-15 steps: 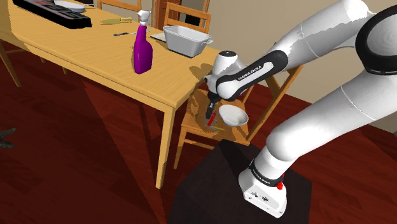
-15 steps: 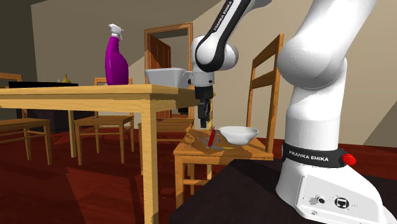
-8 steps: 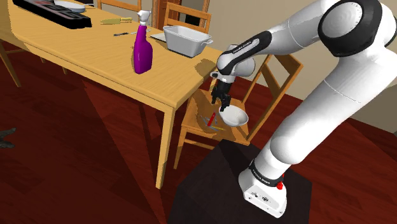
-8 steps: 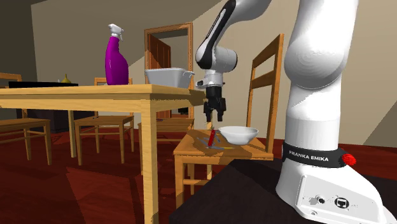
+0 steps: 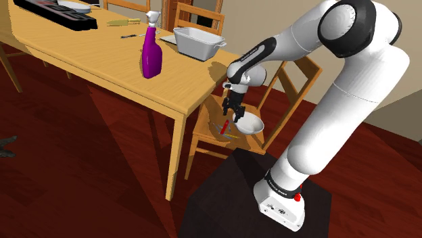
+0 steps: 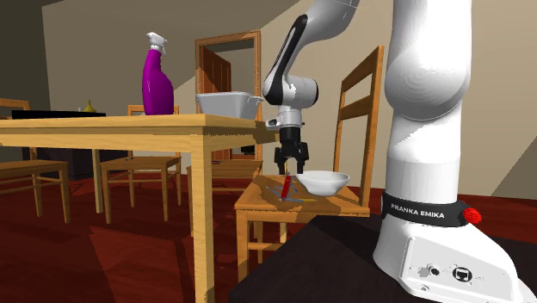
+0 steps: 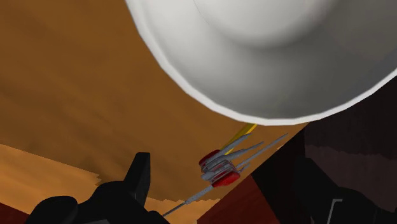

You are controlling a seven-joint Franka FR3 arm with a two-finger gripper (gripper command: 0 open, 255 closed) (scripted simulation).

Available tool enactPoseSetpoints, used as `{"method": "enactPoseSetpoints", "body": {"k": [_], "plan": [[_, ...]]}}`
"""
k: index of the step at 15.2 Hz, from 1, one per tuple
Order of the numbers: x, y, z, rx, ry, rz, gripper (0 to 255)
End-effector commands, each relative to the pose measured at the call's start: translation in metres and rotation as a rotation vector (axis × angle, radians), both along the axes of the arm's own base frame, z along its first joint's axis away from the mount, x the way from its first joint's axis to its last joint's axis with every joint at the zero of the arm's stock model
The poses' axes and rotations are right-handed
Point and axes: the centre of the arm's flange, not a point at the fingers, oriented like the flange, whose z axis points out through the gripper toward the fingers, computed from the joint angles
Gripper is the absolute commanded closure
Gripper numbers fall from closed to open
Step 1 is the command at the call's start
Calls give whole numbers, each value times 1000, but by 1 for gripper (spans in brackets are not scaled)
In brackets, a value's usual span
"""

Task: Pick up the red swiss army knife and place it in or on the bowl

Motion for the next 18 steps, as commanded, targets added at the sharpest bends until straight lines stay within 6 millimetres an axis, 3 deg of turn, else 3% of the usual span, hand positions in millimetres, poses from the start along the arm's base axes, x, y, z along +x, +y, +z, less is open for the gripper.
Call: {"method": "enactPoseSetpoints", "body": {"k": [1, 8, 9, 18], "plan": [[0, 0, -5, 0, 0, 1, 0], [0, 0, -5, 0, 0, 1, 0], [0, 0, -5, 0, 0, 1, 255], [0, 0, -5, 0, 0, 1, 255]]}}
